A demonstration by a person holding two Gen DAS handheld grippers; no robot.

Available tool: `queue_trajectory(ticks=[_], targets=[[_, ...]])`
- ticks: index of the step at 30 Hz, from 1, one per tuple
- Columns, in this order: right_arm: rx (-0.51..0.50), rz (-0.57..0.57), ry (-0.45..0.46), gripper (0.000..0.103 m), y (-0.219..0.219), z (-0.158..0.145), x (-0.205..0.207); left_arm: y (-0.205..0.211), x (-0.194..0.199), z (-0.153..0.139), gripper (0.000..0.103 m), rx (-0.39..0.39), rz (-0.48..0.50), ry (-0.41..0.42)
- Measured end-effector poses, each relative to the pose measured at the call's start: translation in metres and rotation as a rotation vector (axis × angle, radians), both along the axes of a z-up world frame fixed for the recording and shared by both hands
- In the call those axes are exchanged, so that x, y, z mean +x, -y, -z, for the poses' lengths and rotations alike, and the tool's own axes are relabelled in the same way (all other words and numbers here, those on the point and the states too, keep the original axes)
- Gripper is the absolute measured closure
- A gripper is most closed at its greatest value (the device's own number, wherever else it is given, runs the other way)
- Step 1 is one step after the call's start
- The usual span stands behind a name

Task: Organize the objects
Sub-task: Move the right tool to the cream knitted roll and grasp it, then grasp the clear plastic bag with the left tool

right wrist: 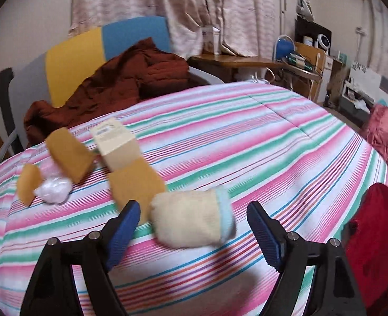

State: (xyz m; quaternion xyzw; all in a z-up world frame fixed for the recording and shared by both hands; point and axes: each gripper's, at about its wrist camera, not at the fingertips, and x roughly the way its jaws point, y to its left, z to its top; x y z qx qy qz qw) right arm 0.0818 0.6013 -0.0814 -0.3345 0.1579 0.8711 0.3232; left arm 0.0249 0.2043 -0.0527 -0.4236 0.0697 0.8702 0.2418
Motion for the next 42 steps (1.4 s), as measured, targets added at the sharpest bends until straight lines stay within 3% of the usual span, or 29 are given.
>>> queue_trajectory(ticks=[3, 6, 12, 21, 26, 31, 37, 40, 42], targets=[[-0.019, -0.014, 0.012, 0.019, -0.004, 0.011, -0.007, -0.007, 0.0, 0.003, 0.053, -0.008, 0.01, 0.014], [-0.044, -0.03, 0.007, 0.032, -0.006, 0.017, -0.008, -0.015, -0.001, 0.003, 0.053, -0.015, 0.023, 0.022], [-0.035, -0.021, -0.02, 0.035, -0.002, 0.019, -0.004, -0.047, -0.018, 0.006, 0.053, -0.004, 0.059, 0.048], [-0.003, -0.004, -0.043, 0.036, 0.009, 0.021, 0.001, -0.133, -0.064, 0.011, 0.046, 0.068, 0.157, 0.103], [0.003, 0.002, -0.054, 0.036, 0.009, 0.023, 0.002, -0.187, -0.085, 0.015, 0.045, 0.033, 0.208, 0.082], [0.006, 0.003, -0.058, 0.036, 0.008, 0.024, 0.003, -0.224, -0.113, 0.023, 0.044, 0.005, 0.178, 0.071], [0.007, 0.004, -0.061, 0.036, 0.008, 0.024, 0.002, -0.246, -0.136, 0.042, 0.044, -0.057, 0.152, 0.101], [0.008, 0.006, -0.062, 0.036, 0.008, 0.024, 0.001, -0.249, -0.137, 0.045, 0.045, -0.056, 0.154, 0.073], [0.008, 0.006, -0.062, 0.036, 0.008, 0.024, 0.001, -0.252, -0.134, 0.047, 0.055, -0.083, 0.164, 0.036]])
